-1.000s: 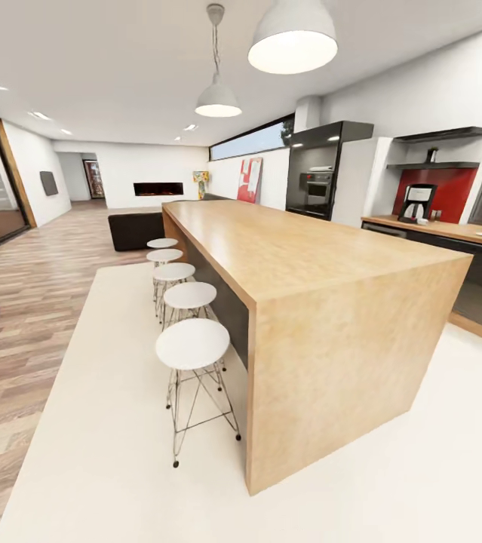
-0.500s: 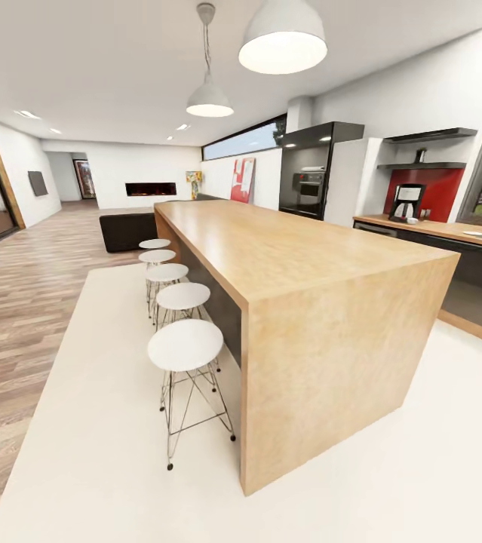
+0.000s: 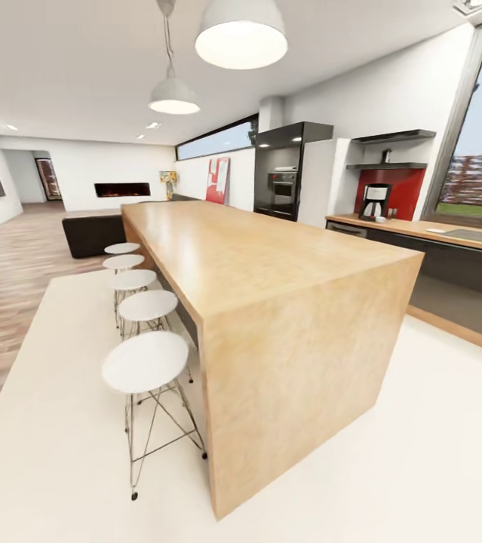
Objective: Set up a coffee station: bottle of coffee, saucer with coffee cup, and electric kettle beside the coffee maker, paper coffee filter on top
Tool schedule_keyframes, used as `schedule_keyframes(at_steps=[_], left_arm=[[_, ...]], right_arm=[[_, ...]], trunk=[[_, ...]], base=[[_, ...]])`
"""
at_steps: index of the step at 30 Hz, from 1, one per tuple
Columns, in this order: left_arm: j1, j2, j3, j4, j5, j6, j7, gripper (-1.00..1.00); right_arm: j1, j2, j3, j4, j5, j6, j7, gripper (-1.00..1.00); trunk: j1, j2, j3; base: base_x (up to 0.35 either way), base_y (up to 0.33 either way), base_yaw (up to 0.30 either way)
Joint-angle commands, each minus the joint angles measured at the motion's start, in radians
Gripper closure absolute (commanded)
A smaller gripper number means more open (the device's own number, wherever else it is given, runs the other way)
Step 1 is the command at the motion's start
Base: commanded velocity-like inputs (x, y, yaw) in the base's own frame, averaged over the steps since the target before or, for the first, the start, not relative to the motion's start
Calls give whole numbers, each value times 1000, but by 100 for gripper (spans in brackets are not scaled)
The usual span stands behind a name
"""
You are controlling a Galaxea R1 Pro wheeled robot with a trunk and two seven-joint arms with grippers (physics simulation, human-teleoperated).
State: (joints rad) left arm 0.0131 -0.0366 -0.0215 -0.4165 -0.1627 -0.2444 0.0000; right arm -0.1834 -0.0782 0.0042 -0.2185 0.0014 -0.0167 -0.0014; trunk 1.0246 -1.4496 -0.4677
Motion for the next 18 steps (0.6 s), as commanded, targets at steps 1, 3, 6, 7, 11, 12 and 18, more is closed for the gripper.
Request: schedule_keyframes(at_steps=[1,3,6,7,11,12,18], left_arm=[[1,0,2,-2,-9,-1,0,-100],[1,0,3,-2,-9,-1,0,-100],[1,0,3,-2,-9,-1,0,-100],[1,0,3,-2,-9,-1,0,-100],[1,0,3,-2,-9,-1,0,-100],[1,0,3,-2,-9,-1,0,-100],[1,0,3,-2,-9,-1,0,-100]], right_arm=[[-1,0,0,1,0,-2,0,-100],[-1,0,0,1,0,-2,0,-100],[-1,0,0,1,0,-2,0,-100],[-1,0,0,1,0,-2,0,-100],[-1,0,0,1,0,-2,0,-100],[-1,0,0,1,0,-2,0,-100],[-1,0,0,1,0,-2,0,-100]], trunk=[[0,0,-1],[0,0,-1],[0,0,-1],[0,0,-1],[0,0,-1],[0,0,-1],[0,0,-1]], base=[[238,-168,-260],[238,-169,-267],[238,-169,-271],[235,-172,-273],[175,-188,-275],[117,-201,-276],[91,-209,-276]])
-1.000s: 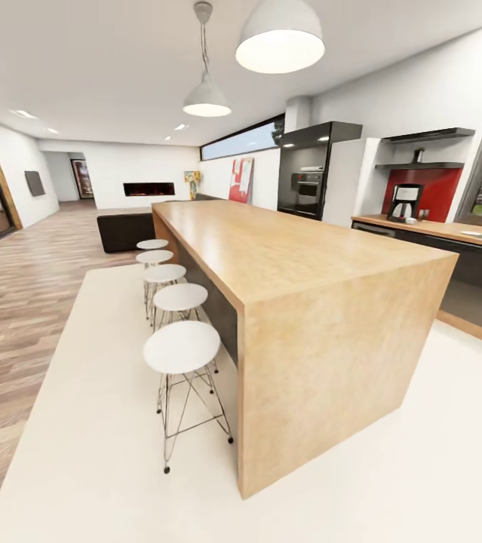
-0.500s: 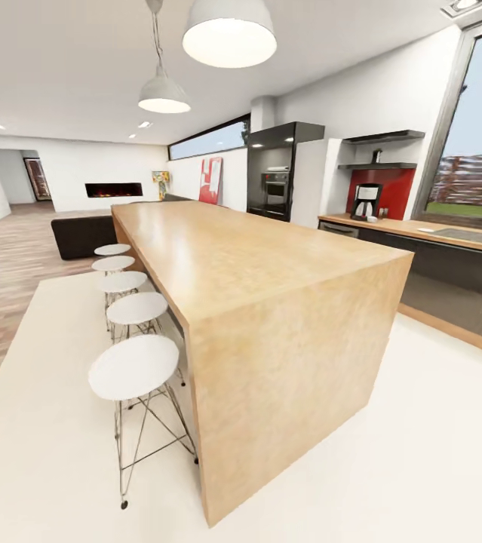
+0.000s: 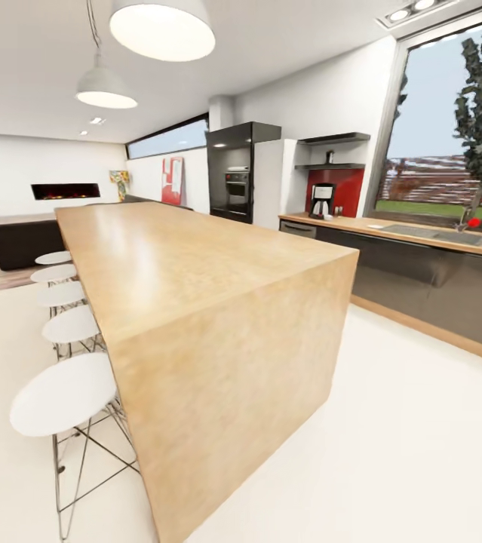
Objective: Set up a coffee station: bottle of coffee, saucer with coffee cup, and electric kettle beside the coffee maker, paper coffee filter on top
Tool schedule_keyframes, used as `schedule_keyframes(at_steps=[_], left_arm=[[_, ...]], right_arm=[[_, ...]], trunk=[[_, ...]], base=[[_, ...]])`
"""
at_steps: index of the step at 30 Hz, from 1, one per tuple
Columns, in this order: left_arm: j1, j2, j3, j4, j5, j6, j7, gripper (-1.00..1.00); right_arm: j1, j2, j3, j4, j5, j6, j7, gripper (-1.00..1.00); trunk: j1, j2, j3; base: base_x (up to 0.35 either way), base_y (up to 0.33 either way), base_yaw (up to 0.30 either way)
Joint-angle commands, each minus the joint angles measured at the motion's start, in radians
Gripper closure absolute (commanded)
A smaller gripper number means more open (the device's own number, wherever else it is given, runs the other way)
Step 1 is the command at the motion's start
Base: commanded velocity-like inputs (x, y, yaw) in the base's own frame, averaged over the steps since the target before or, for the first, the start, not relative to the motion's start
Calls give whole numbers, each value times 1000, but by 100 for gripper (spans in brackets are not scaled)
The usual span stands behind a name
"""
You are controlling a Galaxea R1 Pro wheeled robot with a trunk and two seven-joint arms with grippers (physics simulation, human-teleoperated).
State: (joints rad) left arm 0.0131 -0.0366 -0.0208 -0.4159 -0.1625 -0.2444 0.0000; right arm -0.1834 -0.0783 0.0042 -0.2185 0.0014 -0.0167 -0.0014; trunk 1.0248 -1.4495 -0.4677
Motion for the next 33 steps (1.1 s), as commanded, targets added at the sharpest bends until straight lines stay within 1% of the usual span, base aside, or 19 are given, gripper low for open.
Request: schedule_keyframes(at_steps=[1,5,12,18,33], left_arm=[[1,0,2,-2,-9,-1,0,-100],[1,0,1,-2,-10,-1,0,-100],[1,0,1,-3,-10,-1,0,-100],[1,0,2,-2,-10,-1,0,-100],[1,0,3,-3,-9,-2,0,-100]], right_arm=[[-1,0,0,1,0,-2,0,-100],[-1,0,0,1,0,-2,0,-100],[-1,0,1,1,0,-3,0,-100],[-1,0,1,1,1,-3,0,-100],[-1,0,1,1,1,-3,0,-100]], trunk=[[0,0,-1],[0,0,-1],[0,0,-1],[0,0,2],[0,0,10]], base=[[80,-217,-276],[78,-223,-245],[77,-233,-123],[70,-211,-234],[10,-32,-267]])
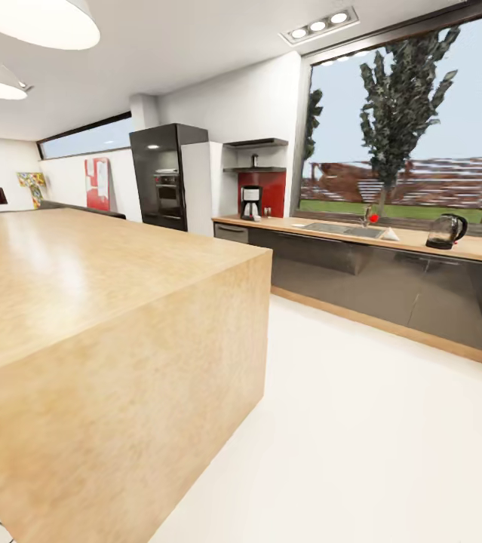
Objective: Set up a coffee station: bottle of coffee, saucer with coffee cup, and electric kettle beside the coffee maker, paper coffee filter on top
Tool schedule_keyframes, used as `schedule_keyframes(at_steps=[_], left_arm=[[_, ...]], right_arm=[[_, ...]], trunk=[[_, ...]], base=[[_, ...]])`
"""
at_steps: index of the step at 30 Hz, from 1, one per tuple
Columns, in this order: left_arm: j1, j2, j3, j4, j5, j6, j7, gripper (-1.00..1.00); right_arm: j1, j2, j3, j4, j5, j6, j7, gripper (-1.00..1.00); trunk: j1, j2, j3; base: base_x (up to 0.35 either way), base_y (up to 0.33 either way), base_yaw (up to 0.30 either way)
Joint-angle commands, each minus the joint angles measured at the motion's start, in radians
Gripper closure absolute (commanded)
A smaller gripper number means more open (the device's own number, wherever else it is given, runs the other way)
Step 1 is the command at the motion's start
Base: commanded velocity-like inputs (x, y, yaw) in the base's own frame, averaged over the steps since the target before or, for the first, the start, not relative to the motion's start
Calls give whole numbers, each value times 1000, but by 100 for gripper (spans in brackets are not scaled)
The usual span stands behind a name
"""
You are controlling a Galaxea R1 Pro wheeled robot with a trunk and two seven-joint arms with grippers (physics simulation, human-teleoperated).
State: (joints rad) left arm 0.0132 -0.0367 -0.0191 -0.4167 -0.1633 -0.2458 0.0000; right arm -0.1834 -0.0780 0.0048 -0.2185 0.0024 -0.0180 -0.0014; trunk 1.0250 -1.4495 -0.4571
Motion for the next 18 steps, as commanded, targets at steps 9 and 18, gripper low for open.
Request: schedule_keyframes(at_steps=[9,18], left_arm=[[1,0,-1,-2,-8,0,0,-100],[1,0,-2,-2,-9,0,0,-100]], right_arm=[[-1,0,0,1,1,-2,0,-100],[1,0,0,19,2,-3,0,-100]], trunk=[[0,0,3],[0,0,3]], base=[[55,-1,-206],[280,-13,-28]])
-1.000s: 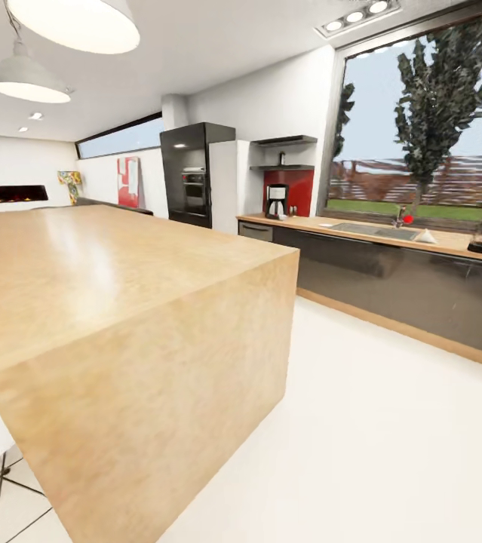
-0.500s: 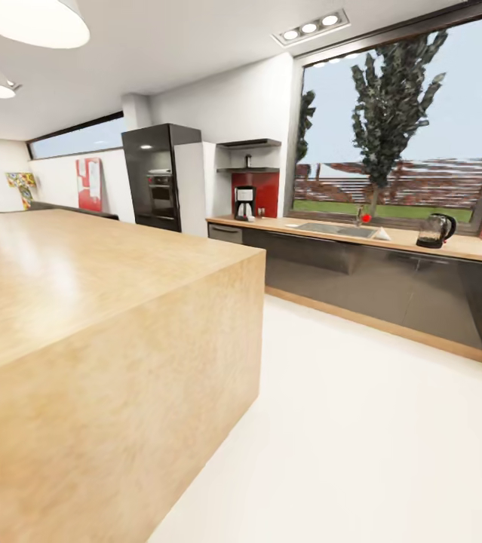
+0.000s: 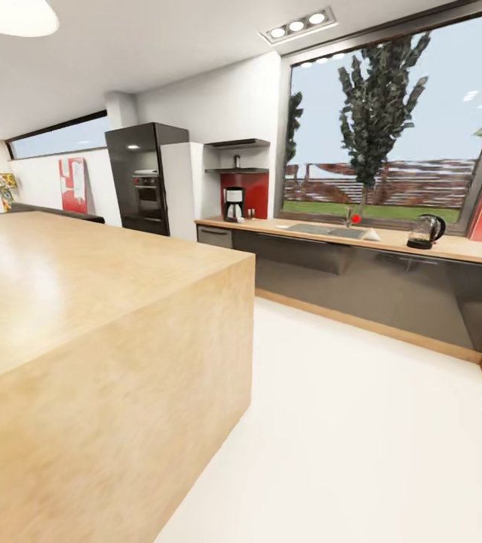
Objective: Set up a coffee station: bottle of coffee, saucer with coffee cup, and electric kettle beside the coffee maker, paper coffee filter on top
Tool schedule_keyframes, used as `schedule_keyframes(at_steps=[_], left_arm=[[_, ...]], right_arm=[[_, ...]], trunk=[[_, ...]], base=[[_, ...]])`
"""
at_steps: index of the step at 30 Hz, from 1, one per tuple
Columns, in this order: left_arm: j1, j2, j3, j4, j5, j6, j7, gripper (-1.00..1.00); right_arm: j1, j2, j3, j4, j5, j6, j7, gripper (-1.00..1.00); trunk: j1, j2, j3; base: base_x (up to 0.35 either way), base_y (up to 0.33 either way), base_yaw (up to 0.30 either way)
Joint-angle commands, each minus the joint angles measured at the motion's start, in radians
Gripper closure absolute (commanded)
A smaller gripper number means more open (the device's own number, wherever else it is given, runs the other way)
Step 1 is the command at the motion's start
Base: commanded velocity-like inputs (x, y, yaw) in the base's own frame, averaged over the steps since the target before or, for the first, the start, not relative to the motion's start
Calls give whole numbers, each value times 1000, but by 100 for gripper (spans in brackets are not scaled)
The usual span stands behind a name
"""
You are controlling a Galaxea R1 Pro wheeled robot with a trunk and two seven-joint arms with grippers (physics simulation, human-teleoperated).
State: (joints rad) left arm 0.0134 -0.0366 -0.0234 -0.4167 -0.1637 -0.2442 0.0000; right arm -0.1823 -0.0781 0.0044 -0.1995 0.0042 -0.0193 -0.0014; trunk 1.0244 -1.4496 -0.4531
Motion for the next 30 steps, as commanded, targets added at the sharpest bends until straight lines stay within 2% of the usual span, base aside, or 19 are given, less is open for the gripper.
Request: schedule_keyframes(at_steps=[1,8,25,30], left_arm=[[0,0,2,-2,-9,-1,0,-100],[0,0,1,-2,-9,-1,0,-100],[0,0,0,-2,-9,0,0,-100],[0,0,1,-2,-9,0,0,-100]], right_arm=[[0,0,1,2,0,-2,0,-100],[0,1,2,6,0,-2,0,-100],[0,1,2,6,0,-2,0,-100],[0,1,2,6,0,-2,0,-100]], trunk=[[1,0,-1],[1,0,-1],[1,0,-1],[1,0,-1]], base=[[306,-105,-12],[292,-154,-162],[282,-180,-258],[285,-168,-82]])
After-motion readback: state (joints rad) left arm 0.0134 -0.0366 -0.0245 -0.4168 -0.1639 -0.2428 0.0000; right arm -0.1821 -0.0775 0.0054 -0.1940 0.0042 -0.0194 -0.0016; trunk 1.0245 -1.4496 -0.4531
